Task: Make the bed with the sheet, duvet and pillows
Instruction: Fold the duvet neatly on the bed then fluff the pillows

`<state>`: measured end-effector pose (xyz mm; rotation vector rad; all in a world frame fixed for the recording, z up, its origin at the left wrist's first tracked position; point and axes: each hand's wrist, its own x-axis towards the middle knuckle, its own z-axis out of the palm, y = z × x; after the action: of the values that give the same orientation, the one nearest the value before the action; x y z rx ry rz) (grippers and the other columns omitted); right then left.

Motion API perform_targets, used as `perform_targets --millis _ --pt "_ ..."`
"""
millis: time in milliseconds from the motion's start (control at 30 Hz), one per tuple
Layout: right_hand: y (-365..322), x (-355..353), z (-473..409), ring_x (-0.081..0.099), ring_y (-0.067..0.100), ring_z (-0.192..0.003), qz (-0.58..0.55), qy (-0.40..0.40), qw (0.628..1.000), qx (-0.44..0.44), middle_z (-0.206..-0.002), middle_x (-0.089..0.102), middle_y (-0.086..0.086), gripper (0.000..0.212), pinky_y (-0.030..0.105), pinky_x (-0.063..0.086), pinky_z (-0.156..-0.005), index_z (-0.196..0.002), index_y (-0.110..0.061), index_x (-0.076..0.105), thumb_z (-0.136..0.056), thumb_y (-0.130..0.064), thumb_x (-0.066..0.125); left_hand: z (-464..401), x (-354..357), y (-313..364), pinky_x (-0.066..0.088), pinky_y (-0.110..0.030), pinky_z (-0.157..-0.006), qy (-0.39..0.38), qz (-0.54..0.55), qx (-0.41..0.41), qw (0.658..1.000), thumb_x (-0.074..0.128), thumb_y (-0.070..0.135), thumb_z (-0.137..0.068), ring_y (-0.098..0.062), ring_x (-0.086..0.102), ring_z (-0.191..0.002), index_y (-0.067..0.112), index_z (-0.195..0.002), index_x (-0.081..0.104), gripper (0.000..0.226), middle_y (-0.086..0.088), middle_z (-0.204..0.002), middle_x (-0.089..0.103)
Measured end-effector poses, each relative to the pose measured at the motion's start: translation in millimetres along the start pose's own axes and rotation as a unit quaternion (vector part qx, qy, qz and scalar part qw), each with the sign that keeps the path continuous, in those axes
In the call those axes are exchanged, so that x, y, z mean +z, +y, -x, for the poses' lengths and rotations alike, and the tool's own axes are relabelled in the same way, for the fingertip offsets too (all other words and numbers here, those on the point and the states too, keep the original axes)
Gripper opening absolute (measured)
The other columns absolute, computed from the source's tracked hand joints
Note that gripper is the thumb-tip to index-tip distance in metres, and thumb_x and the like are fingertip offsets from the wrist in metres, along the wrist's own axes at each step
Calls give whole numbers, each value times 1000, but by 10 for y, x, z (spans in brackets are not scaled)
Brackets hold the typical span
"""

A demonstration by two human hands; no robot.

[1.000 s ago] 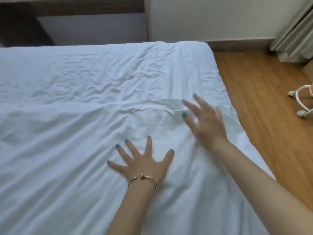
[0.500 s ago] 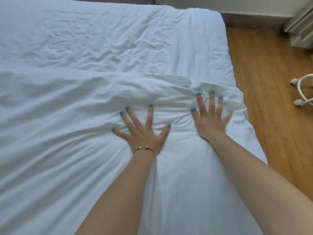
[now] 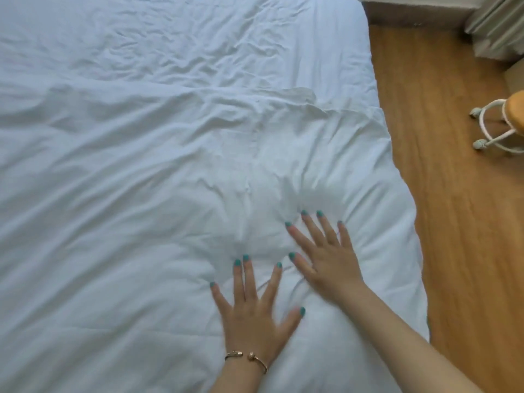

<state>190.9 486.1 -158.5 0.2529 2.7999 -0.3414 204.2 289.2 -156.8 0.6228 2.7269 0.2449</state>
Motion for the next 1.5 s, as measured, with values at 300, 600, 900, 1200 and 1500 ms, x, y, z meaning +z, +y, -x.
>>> perform_targets --millis 300,600,900,1200,1500 --pt "-291 45 576 1 26 -149 -46 40 971 230 -163 3 -4 56 59 4 -114 -153 -41 8 -101 -47 28 -30 -29 -562 12 -54 -115 -20 -59 121 991 29 64 -90 -23 33 -142 36 -146 33 62 -6 -156 30" --pt "103 465 1237 -7 17 -149 61 -50 979 189 -162 -9 -11 60 50 1 -118 -150 -46 -12 -95 -64 6 651 219 -726 -8 -72 -107 -75 -96 -2 993 22 91 -69 -36 -12 -146 48 -148 -9 95 -10 -160 -17" --pt "-789 490 1316 15 29 -148 30 -23 999 25 -161 18 0 65 69 14 -107 -151 -42 20 -90 -59 37 1119 318 -548 3 -75 -105 -186 -49 -51 980 27 94 -64 -41 6 -146 44 -150 13 100 -11 -161 7" --pt "-210 535 1757 -8 30 -149 129 -209 966 81 -162 -11 -9 71 76 9 -100 -147 -56 -4 -85 -72 27 1110 136 -947 -22 -74 -96 -261 -169 127 942 57 83 -59 -33 -46 -131 48 -135 -37 125 -5 -141 -52" --pt "-875 83 1888 -2 32 -149 6 -299 905 304 -160 -24 0 72 51 21 -116 -152 -41 -9 -100 -38 42 1452 -352 -1687 -11 -60 -112 -300 -53 117 945 30 64 -92 -15 -20 -146 44 -150 0 68 6 -159 -21"
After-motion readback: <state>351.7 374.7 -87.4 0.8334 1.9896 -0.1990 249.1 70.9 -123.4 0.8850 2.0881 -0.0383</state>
